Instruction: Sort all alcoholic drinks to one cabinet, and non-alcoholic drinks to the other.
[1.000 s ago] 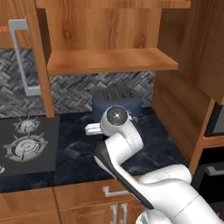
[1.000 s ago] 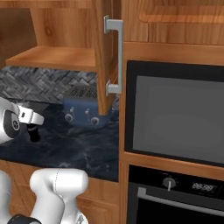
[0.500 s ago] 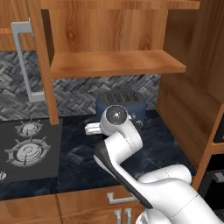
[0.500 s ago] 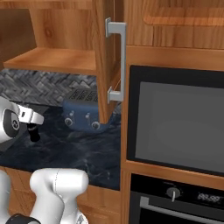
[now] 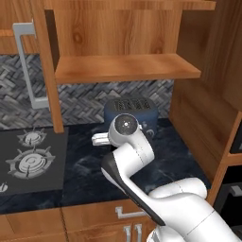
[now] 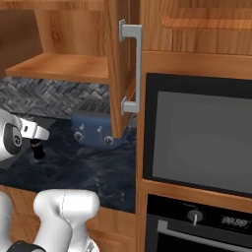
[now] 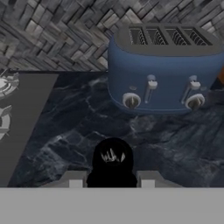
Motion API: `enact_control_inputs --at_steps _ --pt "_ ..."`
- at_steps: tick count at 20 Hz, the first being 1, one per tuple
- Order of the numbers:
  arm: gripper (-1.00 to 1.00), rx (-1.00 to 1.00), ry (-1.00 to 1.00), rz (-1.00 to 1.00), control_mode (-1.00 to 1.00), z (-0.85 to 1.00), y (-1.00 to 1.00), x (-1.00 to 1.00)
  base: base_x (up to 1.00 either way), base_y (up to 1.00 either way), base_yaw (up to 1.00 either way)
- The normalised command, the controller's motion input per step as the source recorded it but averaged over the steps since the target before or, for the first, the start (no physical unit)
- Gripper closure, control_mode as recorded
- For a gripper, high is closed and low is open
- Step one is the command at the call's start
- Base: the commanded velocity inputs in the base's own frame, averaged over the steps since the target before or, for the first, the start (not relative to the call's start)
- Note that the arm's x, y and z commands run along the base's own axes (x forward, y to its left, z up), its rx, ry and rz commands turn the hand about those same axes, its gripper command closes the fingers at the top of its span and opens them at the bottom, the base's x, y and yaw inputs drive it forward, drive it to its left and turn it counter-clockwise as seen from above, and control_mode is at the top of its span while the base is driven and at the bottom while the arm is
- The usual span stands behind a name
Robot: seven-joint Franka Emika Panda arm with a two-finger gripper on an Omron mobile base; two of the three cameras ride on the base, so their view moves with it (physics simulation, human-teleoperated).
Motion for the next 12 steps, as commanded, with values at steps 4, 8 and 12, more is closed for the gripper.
enact_control_inputs --at_steps 4,8,12 --pt "1.00 0.00 0.00 0.00 1.00 0.00 0.00 0.00 0.00 0.00 0.00" --pt "1.00 0.00 -0.04 0.00 -1.00 0.17 0.00 0.00 0.00 0.00 0.00" --pt "1.00 -0.02 -0.03 0.00 -1.00 0.42 0.00 0.00 0.00 0.00 0.00"
